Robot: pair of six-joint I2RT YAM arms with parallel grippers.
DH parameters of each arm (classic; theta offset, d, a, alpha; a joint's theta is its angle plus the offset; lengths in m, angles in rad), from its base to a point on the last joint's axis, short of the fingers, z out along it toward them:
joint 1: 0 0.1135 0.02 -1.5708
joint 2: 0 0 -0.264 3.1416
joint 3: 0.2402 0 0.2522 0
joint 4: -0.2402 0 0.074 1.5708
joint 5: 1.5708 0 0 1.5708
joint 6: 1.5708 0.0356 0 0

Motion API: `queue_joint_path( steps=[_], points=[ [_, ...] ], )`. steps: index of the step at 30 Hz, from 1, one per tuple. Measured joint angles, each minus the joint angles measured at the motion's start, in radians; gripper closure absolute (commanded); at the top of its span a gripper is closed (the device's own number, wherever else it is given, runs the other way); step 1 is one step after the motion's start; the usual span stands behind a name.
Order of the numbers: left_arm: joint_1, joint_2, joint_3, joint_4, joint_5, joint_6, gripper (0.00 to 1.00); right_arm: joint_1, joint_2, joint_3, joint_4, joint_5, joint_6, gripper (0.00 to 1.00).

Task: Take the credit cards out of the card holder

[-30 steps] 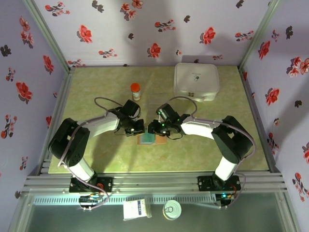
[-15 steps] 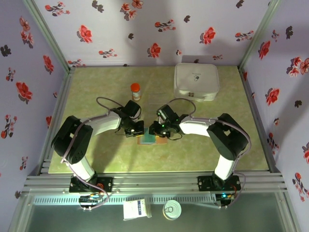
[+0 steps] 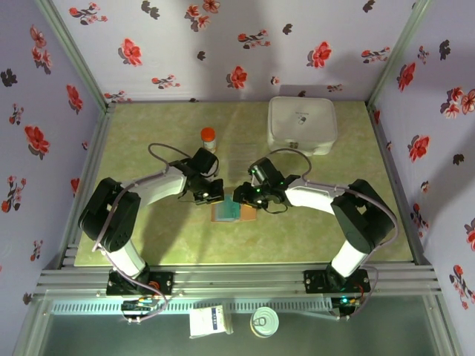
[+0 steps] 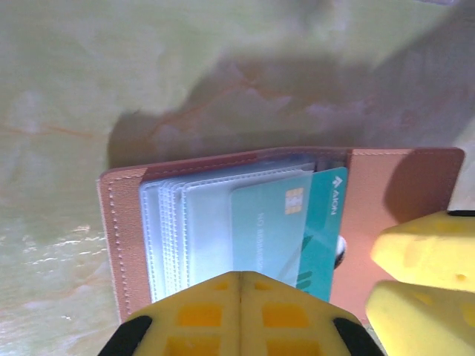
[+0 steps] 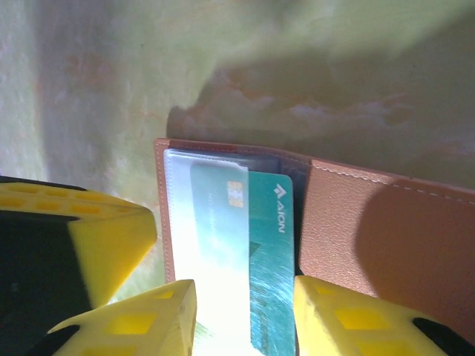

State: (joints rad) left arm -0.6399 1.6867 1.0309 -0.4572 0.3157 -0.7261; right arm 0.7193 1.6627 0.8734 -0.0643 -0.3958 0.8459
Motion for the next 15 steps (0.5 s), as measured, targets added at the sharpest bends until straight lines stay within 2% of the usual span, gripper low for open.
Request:
queue_joint_path(
  steps=[7, 15],
  points=[
    [-0.012, 0.021, 0.025, 0.0, 0.029, 0.008, 1.0, -0.015, 0.013, -0.018, 0.018, -0.039, 0.0, 0.74],
    [-0.013, 0.068, 0.027, -0.023, 0.035, 0.031, 1.0, -0.031, 0.073, -0.029, 0.069, -0.085, 0.002, 0.75]
  ],
)
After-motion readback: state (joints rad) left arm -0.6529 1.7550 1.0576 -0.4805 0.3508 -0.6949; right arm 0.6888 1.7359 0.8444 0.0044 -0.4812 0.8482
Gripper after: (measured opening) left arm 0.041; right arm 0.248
